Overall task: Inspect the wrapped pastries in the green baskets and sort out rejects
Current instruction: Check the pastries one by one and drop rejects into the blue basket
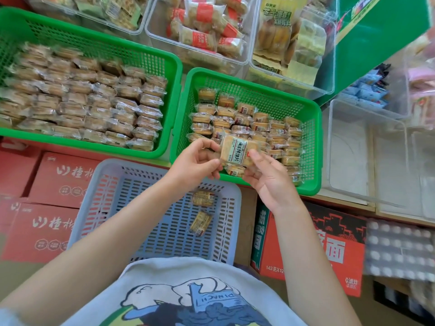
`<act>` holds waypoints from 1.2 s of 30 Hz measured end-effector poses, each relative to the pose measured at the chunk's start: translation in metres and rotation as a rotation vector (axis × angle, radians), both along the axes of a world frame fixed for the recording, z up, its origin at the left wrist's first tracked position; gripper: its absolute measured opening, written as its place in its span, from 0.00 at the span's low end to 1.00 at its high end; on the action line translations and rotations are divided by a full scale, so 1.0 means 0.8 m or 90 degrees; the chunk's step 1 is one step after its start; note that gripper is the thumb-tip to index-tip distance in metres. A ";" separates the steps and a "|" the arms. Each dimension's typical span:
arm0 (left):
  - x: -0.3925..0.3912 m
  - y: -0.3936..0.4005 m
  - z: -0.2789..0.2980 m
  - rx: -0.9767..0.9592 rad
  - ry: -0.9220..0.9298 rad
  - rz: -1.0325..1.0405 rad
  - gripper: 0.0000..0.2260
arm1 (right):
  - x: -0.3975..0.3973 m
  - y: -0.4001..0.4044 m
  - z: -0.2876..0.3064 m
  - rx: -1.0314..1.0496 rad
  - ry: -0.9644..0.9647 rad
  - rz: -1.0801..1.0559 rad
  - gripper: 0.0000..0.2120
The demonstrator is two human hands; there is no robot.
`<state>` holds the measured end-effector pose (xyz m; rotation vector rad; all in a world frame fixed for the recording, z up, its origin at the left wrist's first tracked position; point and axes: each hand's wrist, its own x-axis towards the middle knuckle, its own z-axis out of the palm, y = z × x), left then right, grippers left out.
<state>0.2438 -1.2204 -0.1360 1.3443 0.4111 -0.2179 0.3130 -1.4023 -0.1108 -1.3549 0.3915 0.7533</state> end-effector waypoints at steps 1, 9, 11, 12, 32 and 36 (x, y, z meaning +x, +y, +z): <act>0.002 0.002 -0.001 0.005 0.007 -0.009 0.11 | 0.001 0.000 -0.001 0.000 -0.011 0.006 0.11; 0.028 0.030 -0.051 0.547 -0.056 -0.202 0.09 | 0.019 -0.021 -0.027 -0.203 -0.145 0.017 0.08; 0.036 0.026 -0.067 0.667 -0.094 -0.356 0.13 | 0.022 -0.021 -0.040 -0.271 -0.163 0.087 0.10; 0.038 0.023 -0.075 0.726 -0.093 -0.433 0.15 | 0.022 -0.019 -0.046 -0.297 -0.169 0.129 0.11; 0.022 0.039 -0.114 0.841 -0.129 -0.404 0.19 | 0.040 0.055 -0.086 -0.706 -0.473 0.823 0.10; 0.020 0.041 -0.115 0.832 -0.145 -0.395 0.21 | 0.042 0.066 -0.101 -0.784 -0.468 0.751 0.12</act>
